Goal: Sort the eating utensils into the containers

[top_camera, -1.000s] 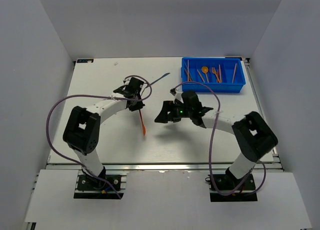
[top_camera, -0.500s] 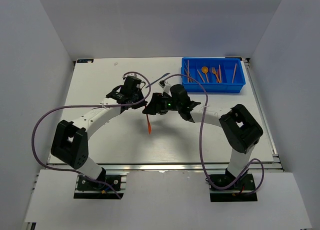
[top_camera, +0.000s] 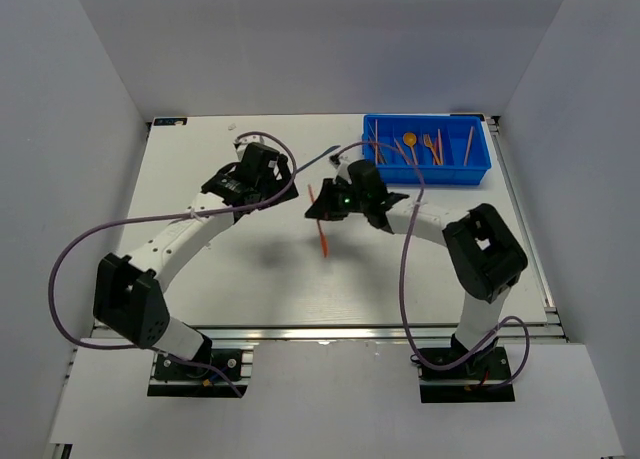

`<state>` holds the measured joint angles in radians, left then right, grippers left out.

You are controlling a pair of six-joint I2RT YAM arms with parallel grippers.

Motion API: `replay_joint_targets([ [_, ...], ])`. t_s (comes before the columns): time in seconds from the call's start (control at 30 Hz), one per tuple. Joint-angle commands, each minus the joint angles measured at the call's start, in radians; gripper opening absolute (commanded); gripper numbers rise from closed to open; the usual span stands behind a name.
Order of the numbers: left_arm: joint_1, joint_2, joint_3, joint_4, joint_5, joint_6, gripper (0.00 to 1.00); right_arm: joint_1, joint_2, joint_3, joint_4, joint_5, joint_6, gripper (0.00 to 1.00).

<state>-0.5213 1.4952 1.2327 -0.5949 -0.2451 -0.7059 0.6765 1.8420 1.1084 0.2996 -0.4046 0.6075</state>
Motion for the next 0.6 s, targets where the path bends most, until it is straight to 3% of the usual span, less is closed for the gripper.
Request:
replay_joint_targets([
  [0.0, -0.006, -0.168, 0.097, -0.172, -0.274, 0.097, 0.98, -0.212, -0.110, 0.088, -0.257, 0.174, -0.210, 0.00],
  [0.1, -0.006, -0.308, 0.001, -0.131, -0.352, 0.210, 0.98, -0.398, -0.070, 0.240, -0.443, 0.298, -0.348, 0.00],
  [0.3, -0.005, -0.430, -0.280, -0.020, -0.270, 0.299, 0.98, -0.624, 0.156, 0.707, -0.609, 0.401, -0.480, 0.00],
  [0.5, -0.005, -0.472, -0.364, 0.021, -0.197, 0.312, 0.98, -0.706, 0.384, 1.097, -0.683, 0.509, -0.564, 0.00],
  [0.57, -0.005, -0.452, -0.363, 0.026, -0.186, 0.319, 0.98, -0.712, 0.414, 1.111, -0.648, 0.526, -0.586, 0.00],
])
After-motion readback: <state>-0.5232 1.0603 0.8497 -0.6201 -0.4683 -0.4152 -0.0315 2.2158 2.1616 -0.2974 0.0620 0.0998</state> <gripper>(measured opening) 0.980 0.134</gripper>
